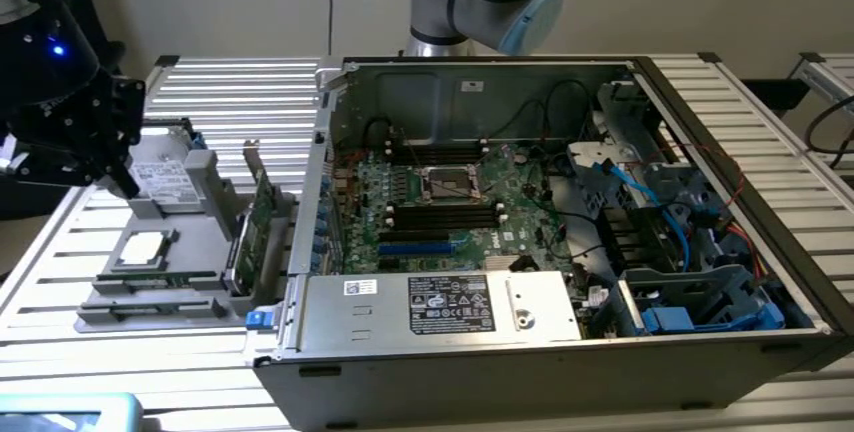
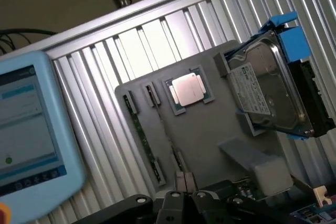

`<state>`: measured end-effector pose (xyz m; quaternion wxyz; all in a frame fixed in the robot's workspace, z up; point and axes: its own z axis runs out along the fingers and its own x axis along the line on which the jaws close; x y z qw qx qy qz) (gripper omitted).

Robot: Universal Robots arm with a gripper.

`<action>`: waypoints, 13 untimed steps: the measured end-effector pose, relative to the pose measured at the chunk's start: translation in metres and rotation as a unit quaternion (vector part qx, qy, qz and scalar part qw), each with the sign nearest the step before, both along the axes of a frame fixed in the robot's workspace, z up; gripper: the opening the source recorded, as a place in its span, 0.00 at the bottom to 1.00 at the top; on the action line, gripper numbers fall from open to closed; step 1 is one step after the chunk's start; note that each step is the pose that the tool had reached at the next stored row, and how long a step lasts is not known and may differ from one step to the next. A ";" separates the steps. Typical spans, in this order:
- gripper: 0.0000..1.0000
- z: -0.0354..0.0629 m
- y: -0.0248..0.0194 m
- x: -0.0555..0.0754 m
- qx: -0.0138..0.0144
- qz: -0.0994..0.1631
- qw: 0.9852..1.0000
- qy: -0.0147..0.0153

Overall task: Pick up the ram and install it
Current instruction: 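Pick up the ram and move it above insertion slot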

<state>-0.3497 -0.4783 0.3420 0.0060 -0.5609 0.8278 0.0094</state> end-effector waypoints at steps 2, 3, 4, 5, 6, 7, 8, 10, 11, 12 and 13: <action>0.11 -0.0001 0.0000 0.000 0.000 0.018 1.000 -0.002; 0.11 -0.0002 0.0000 0.000 0.000 0.027 1.000 -0.003; 0.11 -0.0002 0.0000 0.000 0.000 0.036 0.999 -0.004; 0.11 -0.0003 0.0000 0.000 0.000 0.045 0.999 -0.005; 0.11 -0.0004 0.0000 0.000 0.000 0.054 0.999 -0.006; 0.11 -0.0004 0.0000 0.000 0.000 0.064 0.998 -0.007; 0.11 -0.0005 0.0000 0.000 0.000 0.073 0.997 -0.008; 0.11 -0.0005 0.0000 0.000 0.000 0.091 0.996 -0.009; 0.11 -0.0005 0.0000 0.000 0.000 0.100 0.995 -0.009; 0.11 -0.0006 0.0000 0.000 0.000 0.109 0.994 -0.009; 0.11 -0.0006 0.0000 0.000 0.000 0.118 0.993 -0.010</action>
